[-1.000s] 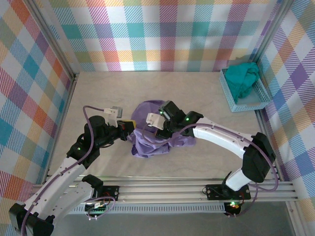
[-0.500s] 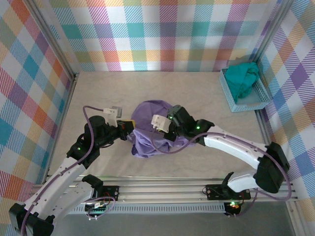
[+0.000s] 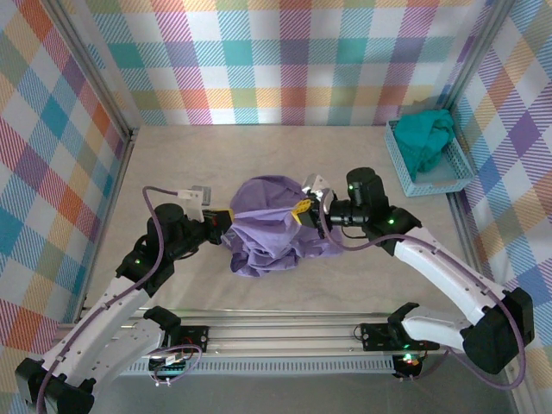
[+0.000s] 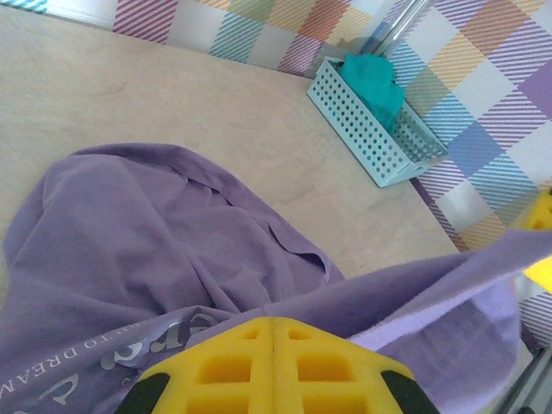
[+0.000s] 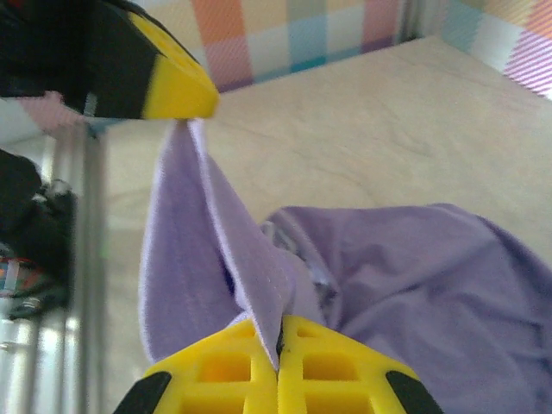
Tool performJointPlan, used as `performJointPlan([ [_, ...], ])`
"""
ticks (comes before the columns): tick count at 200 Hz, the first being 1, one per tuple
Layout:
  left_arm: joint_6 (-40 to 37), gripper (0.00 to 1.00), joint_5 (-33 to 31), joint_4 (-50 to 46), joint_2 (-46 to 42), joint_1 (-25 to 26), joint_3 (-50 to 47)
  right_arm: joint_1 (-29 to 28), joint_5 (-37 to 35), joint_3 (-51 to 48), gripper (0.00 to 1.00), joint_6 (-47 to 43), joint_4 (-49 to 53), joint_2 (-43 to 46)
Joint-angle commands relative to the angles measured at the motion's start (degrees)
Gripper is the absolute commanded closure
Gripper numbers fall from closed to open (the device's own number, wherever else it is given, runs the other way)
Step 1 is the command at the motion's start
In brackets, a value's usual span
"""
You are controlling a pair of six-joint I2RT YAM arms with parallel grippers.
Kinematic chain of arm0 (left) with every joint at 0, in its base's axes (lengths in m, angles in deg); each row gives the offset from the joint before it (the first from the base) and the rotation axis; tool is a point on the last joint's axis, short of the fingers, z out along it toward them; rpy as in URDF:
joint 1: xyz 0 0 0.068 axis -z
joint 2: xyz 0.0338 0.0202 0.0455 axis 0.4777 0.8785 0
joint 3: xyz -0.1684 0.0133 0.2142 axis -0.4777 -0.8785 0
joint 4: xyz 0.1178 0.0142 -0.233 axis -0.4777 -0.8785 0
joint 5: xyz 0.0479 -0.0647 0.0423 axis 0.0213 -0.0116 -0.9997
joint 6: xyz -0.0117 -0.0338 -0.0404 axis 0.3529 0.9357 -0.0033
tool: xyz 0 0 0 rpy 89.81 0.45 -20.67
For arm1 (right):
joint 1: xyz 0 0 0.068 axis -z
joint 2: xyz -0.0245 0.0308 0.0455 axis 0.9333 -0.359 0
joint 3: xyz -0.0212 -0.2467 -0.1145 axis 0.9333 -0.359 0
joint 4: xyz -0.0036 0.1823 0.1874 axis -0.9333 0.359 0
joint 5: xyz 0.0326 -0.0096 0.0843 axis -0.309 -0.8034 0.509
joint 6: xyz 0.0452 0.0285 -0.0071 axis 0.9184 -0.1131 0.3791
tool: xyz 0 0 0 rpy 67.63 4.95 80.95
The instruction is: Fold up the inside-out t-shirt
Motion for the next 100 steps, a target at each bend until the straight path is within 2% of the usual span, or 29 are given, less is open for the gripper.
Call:
performJointPlan([
  [1,-0.34,1.00,-2.13,0.75,0.35,0.26,1.26,1.67,13.19,-1.86,0.96,8.39,-5.60,1.49],
  [41,-0.35,1.00,3.69,4.49,1.74,0.26,0.01,2.14,18.60,-5.89,0.94,20.03,-18.50,-2.04],
  [69,-0.45,1.00,8.34,7.06,2.36,0.26,-0.48,2.18,18.30,-7.33,0.97,28.24,-26.76,-5.39],
  [100,-0.72,1.00,5.19,3.37,5.83,0.29,-0.27,2.18,19.86,-7.56,0.98,32.56,-33.03,-5.55],
])
